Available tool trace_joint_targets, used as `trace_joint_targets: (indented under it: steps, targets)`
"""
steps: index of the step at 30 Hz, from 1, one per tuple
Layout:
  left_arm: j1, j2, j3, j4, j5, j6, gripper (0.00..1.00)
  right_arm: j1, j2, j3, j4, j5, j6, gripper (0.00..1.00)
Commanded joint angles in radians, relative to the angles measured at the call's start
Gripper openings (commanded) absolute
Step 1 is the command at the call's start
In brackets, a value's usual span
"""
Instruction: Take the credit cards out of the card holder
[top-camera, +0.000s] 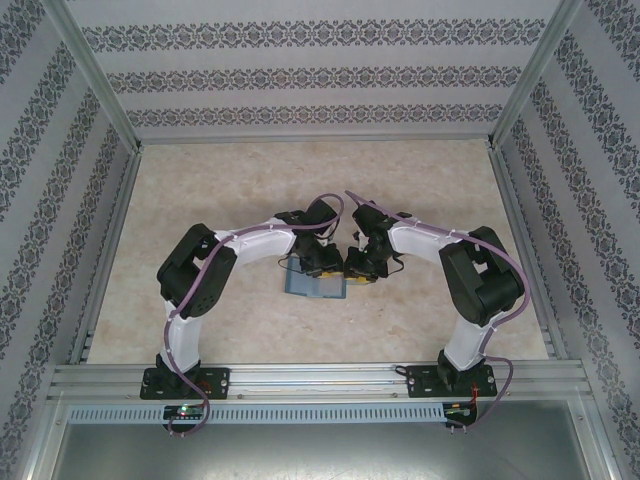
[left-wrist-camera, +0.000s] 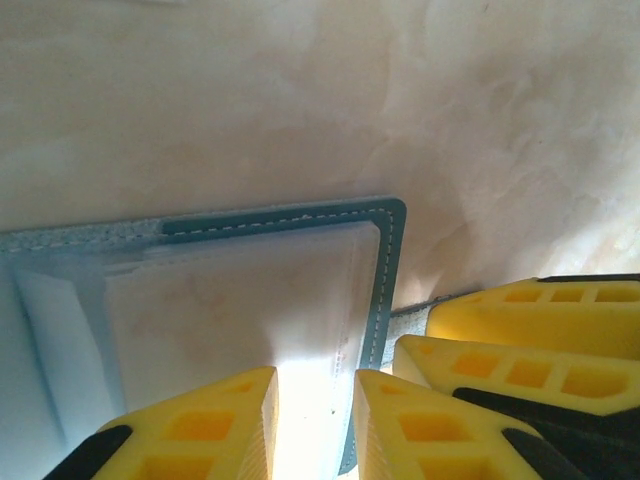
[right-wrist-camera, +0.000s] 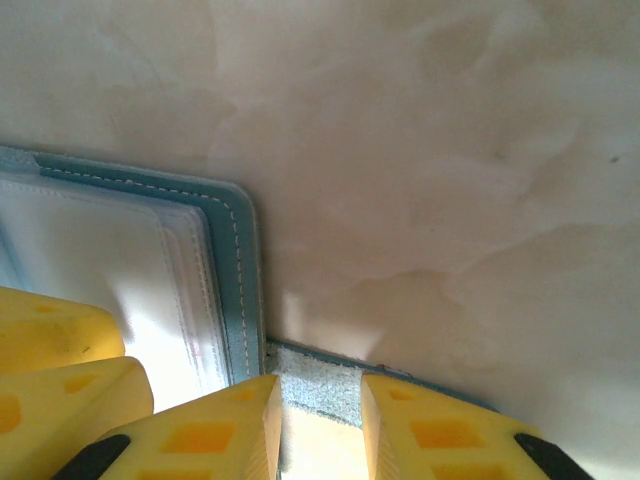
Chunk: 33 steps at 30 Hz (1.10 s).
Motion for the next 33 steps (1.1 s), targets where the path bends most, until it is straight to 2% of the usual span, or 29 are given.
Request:
trace_joint_targets:
  steps: [1,19,33]
  targets:
    - [-0.015,0.023,0.003,-0.043,-0.012,0.007,0.27,-0.004,0.005,-0.004,-0.011,-0.002,-0.013,0.28]
    - [-0.059,0.024,0.117,-0.324,-0.229,0.111,0.35,0.025,0.029,-0.006,-0.017,0.000,0.002,0.28]
    - [-0.084,0.061,0.206,-0.472,-0.355,0.168,0.41,0.030,0.032,0.019,-0.028,0.016,-0.003,0.29]
